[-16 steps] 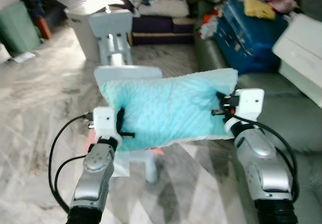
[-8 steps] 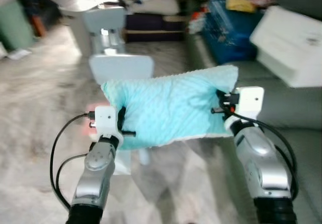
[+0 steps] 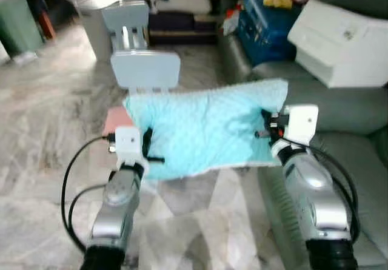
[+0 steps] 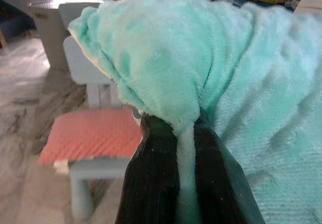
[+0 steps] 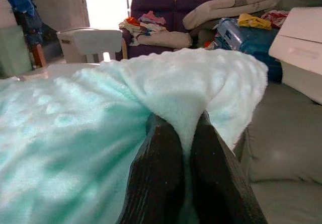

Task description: Move the pillow to the sofa

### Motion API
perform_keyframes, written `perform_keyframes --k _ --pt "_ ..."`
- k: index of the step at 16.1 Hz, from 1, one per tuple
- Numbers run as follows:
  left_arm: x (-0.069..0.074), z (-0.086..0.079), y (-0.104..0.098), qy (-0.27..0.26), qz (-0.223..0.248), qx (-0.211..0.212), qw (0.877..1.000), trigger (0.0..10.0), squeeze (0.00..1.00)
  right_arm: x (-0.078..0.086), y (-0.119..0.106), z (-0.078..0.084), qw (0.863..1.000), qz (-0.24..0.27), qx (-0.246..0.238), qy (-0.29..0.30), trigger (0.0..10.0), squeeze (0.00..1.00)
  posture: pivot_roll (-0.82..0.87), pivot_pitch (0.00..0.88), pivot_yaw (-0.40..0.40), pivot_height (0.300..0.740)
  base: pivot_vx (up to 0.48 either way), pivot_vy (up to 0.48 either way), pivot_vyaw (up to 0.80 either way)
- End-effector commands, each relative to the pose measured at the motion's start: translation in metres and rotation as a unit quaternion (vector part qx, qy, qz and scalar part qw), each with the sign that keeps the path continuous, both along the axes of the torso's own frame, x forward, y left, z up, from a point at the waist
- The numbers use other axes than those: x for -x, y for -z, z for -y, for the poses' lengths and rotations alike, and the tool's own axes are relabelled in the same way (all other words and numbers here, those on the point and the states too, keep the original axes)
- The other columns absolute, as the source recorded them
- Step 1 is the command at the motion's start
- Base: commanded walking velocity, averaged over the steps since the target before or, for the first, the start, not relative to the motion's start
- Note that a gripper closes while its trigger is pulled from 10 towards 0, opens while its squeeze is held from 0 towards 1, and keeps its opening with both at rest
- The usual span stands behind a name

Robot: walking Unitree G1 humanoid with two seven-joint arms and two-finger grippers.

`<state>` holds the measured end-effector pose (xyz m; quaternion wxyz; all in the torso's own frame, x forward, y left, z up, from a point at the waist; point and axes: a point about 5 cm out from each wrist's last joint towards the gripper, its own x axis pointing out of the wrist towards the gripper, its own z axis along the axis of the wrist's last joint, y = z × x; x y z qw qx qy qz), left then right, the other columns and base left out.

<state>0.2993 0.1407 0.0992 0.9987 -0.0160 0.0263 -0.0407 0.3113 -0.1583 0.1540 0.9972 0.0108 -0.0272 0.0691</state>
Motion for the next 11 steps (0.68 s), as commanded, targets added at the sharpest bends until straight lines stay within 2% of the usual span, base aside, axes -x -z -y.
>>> perform_keyframes --k 1,10,11 --pt "-0.0032 -0.0019 -0.0058 -0.002 0.011 0.001 1.0 10.0 0.0 -0.0013 -0.0078 -0.0031 1.0 0.015 0.0 -0.007 10.0 0.0 -0.16 0.0 -0.001 0.74 0.0 0.0 0.0" --pt "-0.0056 -0.0037 -0.0043 -0.007 -0.004 0.034 0.999 10.0 0.0 -0.0001 -0.0061 -0.003 1.0 0.01 0.001 -0.007 10.0 0.0 -0.17 0.0 0.002 0.74 0.0 0.0 0.0" --pt "-0.0059 -0.0034 -0.0041 -0.006 -0.006 0.038 0.999 10.0 0.0 0.0 -0.0059 -0.0029 1.0 0.009 0.001 -0.006 10.0 0.0 -0.17 0.0 0.002 0.74 0.0 0.48 0.0"
